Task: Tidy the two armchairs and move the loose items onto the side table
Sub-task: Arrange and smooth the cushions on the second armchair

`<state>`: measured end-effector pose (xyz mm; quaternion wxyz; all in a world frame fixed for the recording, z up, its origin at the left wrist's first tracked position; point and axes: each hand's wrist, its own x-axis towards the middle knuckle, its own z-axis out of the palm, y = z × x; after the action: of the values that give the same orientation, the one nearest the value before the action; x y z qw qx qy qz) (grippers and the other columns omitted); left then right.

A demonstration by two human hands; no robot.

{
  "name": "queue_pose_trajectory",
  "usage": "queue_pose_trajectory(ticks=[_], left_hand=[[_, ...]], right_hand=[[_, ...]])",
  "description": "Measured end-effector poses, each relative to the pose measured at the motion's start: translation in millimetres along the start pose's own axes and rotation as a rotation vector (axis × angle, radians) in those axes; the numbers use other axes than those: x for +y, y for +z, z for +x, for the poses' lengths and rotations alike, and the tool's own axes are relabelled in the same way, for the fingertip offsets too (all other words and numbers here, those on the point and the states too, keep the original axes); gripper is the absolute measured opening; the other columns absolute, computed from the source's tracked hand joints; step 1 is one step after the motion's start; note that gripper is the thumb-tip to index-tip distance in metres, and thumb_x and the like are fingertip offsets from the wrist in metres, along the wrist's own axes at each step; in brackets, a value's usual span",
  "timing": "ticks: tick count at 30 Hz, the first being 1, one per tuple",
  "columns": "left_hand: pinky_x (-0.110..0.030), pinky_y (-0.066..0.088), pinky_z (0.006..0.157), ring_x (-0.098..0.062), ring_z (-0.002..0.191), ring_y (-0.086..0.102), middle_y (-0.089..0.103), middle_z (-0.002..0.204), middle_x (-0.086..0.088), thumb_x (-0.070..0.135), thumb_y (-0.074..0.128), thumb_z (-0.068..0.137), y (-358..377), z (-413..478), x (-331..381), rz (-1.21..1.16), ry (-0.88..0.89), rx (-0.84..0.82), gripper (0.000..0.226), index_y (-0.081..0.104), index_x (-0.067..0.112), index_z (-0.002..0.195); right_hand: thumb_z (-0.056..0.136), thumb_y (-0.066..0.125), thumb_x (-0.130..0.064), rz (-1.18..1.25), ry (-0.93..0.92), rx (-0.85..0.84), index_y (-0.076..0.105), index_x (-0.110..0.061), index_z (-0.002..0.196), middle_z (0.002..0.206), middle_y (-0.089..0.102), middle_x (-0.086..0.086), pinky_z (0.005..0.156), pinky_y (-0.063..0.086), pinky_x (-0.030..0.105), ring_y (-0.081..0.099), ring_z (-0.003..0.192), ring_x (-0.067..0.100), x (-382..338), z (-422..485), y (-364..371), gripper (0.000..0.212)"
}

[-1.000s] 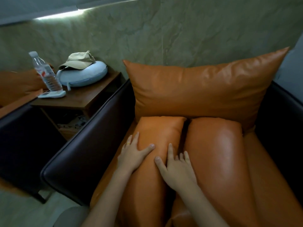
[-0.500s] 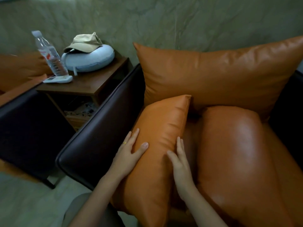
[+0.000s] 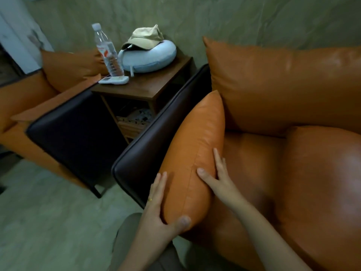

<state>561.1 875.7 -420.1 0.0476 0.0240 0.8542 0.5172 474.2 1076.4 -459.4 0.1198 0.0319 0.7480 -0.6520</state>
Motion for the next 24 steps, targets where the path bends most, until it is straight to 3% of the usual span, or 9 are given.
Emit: queue_pose_trajectory(ticks=[2,4,7,10,14,20,24], left_hand=[[-0.054,0.029,0.118,-0.007,0.152,0.009,-0.005,0.153,0.045,0.098,0.062,0.038,3,-3,-2,-0.009,0.000,-0.017,0.121,0.001,0.074,0.140],[-0.056,0.026,0.119,-0.007,0.153,0.003,-0.009,0.153,0.045,0.100,0.060,0.035,2,-3,-4,-0.002,0.018,-0.060,0.127,-0.001,0.071,0.142],[-0.057,0.021,0.121,-0.004,0.153,-0.003,-0.012,0.157,0.038,0.094,0.068,0.033,-5,-3,-13,-0.005,0.050,-0.132,0.138,-0.005,0.065,0.146],[-0.059,0.019,0.121,-0.007,0.153,-0.009,-0.019,0.158,0.034,0.086,0.077,0.034,-3,-3,-18,0.135,0.077,-0.121,0.144,-0.010,0.064,0.146],[-0.059,0.027,0.118,-0.013,0.153,0.007,-0.004,0.159,0.034,0.086,0.074,0.047,10,5,-14,0.194,0.124,0.077,0.114,0.017,0.067,0.143],[-0.030,0.030,0.114,0.012,0.143,0.021,0.020,0.157,0.033,0.077,0.069,0.068,16,20,1,0.110,0.262,0.152,0.072,0.045,0.062,0.134],[-0.039,0.036,0.117,0.005,0.141,0.034,0.037,0.153,0.023,0.072,0.068,0.073,14,30,5,-0.089,0.229,0.146,0.067,0.051,0.054,0.136]], right_hand=[[0.069,0.068,-0.080,0.137,0.091,-0.013,-0.005,-0.079,0.135,0.166,0.001,-0.017,0.119,0.027,0.051,0.019,0.150,0.018,1,0,-4,0.099],[0.075,0.065,-0.075,0.232,0.116,0.001,-0.008,-0.068,0.144,0.164,0.014,-0.014,0.112,0.035,0.044,0.030,0.145,0.019,2,1,-2,0.101],[0.072,0.058,-0.082,0.318,0.189,0.075,-0.007,-0.062,0.149,0.164,0.018,-0.011,0.114,0.033,0.052,0.032,0.145,0.024,6,5,5,0.103],[0.072,0.052,-0.086,0.464,0.288,0.114,-0.002,-0.057,0.152,0.163,0.024,-0.007,0.116,0.031,0.056,0.034,0.143,0.027,14,9,11,0.102],[0.067,0.055,-0.088,0.559,0.313,0.092,0.008,-0.056,0.153,0.158,0.033,-0.006,0.113,0.035,0.055,0.041,0.138,0.027,13,9,13,0.103],[0.056,0.066,-0.088,0.635,0.221,0.130,0.021,-0.058,0.150,0.154,0.040,-0.004,0.111,0.039,0.056,0.048,0.132,0.028,7,-1,11,0.108],[0.071,0.067,-0.074,0.496,0.056,0.178,0.015,-0.056,0.152,0.158,0.032,-0.009,0.106,0.039,0.041,0.043,0.130,0.017,-4,-10,2,0.098]])
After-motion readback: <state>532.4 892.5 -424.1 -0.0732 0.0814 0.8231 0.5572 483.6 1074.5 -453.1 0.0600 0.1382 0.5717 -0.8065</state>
